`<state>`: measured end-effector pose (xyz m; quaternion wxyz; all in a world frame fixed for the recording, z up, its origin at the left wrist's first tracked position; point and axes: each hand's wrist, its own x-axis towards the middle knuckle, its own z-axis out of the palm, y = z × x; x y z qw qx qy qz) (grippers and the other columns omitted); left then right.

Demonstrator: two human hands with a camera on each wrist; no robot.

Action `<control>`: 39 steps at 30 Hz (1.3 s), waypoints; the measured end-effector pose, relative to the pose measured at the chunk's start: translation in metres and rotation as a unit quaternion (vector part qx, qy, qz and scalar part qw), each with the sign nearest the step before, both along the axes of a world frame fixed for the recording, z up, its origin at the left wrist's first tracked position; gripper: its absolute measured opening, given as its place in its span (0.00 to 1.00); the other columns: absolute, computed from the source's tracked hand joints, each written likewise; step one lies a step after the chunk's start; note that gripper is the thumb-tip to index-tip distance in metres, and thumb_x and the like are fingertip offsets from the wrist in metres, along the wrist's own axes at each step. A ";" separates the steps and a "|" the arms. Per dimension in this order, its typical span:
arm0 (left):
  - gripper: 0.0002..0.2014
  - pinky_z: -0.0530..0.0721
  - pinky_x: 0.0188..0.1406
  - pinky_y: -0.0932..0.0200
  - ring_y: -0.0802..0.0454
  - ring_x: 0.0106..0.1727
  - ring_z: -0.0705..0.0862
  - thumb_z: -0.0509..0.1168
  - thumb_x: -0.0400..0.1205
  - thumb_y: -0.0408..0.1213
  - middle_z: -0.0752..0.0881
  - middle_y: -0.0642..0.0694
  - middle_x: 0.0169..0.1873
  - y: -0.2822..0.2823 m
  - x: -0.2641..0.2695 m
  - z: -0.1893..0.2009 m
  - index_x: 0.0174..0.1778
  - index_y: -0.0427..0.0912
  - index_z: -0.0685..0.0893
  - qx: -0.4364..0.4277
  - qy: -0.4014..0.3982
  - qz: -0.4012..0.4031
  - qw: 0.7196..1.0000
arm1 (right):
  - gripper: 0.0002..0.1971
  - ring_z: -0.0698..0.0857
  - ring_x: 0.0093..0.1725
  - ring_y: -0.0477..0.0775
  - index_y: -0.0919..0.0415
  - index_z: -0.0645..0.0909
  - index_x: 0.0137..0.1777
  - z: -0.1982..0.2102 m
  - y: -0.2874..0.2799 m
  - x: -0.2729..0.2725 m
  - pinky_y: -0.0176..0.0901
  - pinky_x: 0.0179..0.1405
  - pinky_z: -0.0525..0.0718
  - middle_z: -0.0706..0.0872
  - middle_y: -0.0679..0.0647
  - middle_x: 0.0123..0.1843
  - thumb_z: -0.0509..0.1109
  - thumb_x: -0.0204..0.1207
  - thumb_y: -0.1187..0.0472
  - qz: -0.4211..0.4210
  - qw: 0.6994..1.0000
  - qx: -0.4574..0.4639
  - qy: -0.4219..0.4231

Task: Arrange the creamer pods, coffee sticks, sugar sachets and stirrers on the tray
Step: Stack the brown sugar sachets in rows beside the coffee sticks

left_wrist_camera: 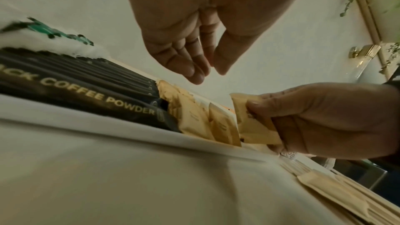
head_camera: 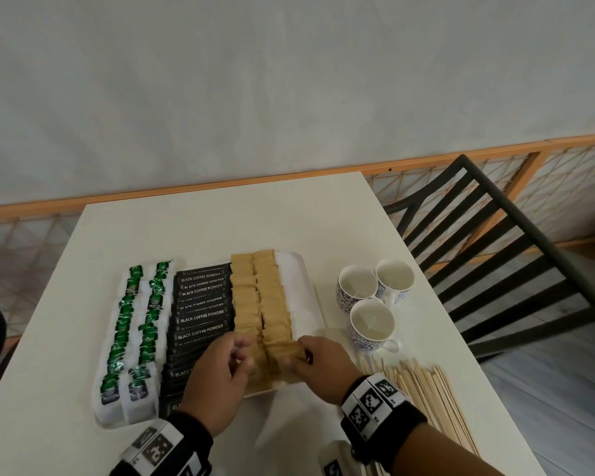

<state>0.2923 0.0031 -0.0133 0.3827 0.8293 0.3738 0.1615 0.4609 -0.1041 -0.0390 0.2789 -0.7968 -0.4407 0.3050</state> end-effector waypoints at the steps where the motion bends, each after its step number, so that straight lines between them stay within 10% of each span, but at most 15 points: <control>1: 0.14 0.76 0.40 0.70 0.59 0.40 0.80 0.68 0.78 0.30 0.81 0.55 0.40 0.000 -0.001 -0.002 0.50 0.57 0.79 0.001 0.006 -0.003 1.000 | 0.13 0.76 0.38 0.52 0.50 0.72 0.33 -0.001 0.000 0.000 0.37 0.34 0.70 0.76 0.47 0.33 0.70 0.75 0.49 -0.007 1.000 0.002 -0.001; 9: 0.17 0.75 0.37 0.74 0.63 0.46 0.78 0.67 0.79 0.30 0.80 0.54 0.40 -0.006 -0.005 -0.012 0.47 0.61 0.77 -0.002 0.027 -0.025 0.999 | 0.16 0.82 0.52 0.53 0.56 0.82 0.60 -0.002 0.006 -0.004 0.34 0.44 0.71 0.87 0.54 0.54 0.73 0.74 0.53 0.015 0.999 -0.033 -0.035; 26: 0.16 0.77 0.36 0.71 0.56 0.40 0.80 0.66 0.81 0.32 0.80 0.54 0.41 -0.003 -0.013 -0.007 0.46 0.63 0.76 -0.022 0.037 -0.023 0.999 | 0.18 0.84 0.55 0.59 0.53 0.79 0.64 0.001 0.021 0.000 0.40 0.51 0.80 0.86 0.59 0.56 0.73 0.74 0.55 0.059 0.992 -0.092 -0.058; 34: 0.18 0.72 0.36 0.63 0.55 0.42 0.74 0.62 0.72 0.49 0.73 0.61 0.42 -0.009 -0.010 -0.021 0.58 0.67 0.80 0.186 0.156 -0.184 0.953 | 0.23 0.80 0.51 0.56 0.52 0.71 0.58 0.009 0.015 -0.002 0.48 0.52 0.80 0.78 0.53 0.53 0.78 0.67 0.53 0.033 0.995 -0.057 -0.075; 39: 0.19 0.72 0.33 0.58 0.53 0.40 0.73 0.63 0.65 0.50 0.73 0.58 0.38 -0.014 -0.003 -0.023 0.52 0.70 0.82 0.264 0.220 -0.199 0.918 | 0.08 0.77 0.44 0.43 0.54 0.84 0.50 0.029 -0.015 0.014 0.32 0.46 0.73 0.79 0.44 0.43 0.75 0.72 0.56 0.053 0.995 -0.023 -0.082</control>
